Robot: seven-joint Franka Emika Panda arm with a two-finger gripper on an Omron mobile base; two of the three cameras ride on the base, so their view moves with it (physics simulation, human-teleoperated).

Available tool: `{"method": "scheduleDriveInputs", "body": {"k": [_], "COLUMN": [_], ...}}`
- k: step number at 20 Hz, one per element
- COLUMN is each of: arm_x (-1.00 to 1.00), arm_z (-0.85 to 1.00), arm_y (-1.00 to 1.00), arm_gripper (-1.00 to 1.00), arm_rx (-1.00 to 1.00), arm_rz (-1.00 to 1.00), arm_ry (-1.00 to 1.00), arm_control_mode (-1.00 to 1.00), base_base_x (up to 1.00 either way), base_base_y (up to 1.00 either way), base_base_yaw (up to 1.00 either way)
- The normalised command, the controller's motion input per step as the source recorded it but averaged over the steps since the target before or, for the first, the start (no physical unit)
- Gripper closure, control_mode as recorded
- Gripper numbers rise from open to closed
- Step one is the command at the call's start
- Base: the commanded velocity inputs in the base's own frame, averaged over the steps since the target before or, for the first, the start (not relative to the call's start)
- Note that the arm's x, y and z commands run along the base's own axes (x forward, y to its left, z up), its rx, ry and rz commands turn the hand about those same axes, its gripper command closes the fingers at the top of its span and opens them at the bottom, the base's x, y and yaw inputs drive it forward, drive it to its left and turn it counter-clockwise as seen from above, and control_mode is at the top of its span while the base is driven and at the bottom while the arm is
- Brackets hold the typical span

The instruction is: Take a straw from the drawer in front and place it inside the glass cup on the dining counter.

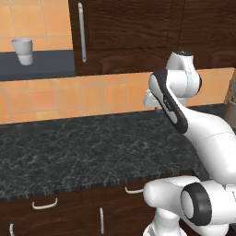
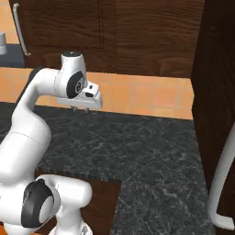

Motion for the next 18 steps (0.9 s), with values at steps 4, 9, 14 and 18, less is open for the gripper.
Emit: {"method": "scheduleDriveInputs", "body": {"k": [4, 9, 14, 18], "arm_x": [-0.02, 0.0, 0.0, 0.0], "arm_z": [0.0, 0.0, 0.0, 0.0], "arm_y": [0.0, 0.0, 0.0, 0.0], "arm_gripper": [-1.0, -1.0, -1.0, -1.0], "arm_rx": [0.0, 0.0, 0.0, 0.0], "arm_rz": [0.0, 0.0, 0.0, 0.0], "arm_ry": [0.0, 0.0, 0.0, 0.0], "arm_control_mode": [1.0, 1.0, 1.0, 1.0], "base_base_x": [-0.55, -0.73, 0.0, 0.09], "base_base_y": [0.02, 0.6, 1.0, 0.91], "base_base_yaw": [0.0, -0.04, -0.43, -0.57]}}
